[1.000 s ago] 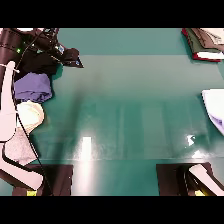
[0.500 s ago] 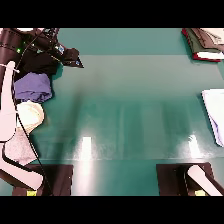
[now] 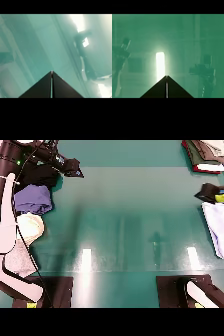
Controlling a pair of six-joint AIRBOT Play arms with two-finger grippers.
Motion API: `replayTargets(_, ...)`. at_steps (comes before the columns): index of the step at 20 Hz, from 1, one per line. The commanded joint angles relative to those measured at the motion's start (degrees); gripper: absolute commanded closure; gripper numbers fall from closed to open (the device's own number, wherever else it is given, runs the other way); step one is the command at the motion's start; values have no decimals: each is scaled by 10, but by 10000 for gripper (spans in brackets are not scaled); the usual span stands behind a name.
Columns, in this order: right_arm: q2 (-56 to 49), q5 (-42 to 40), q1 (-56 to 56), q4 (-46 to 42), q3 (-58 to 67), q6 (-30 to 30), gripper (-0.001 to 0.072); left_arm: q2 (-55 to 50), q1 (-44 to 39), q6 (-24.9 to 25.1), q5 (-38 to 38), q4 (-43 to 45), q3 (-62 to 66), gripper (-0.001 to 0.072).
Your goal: Fold the shirts.
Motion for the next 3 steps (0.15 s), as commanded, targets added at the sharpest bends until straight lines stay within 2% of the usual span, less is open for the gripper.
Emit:
replayTargets(1, 0, 1, 71, 2, 2, 0, 694, 0, 0, 0, 20, 0, 0, 685)
replayTargets(3, 0, 6, 82, 2, 2, 0, 693, 0, 0, 0, 23, 0, 0, 685)
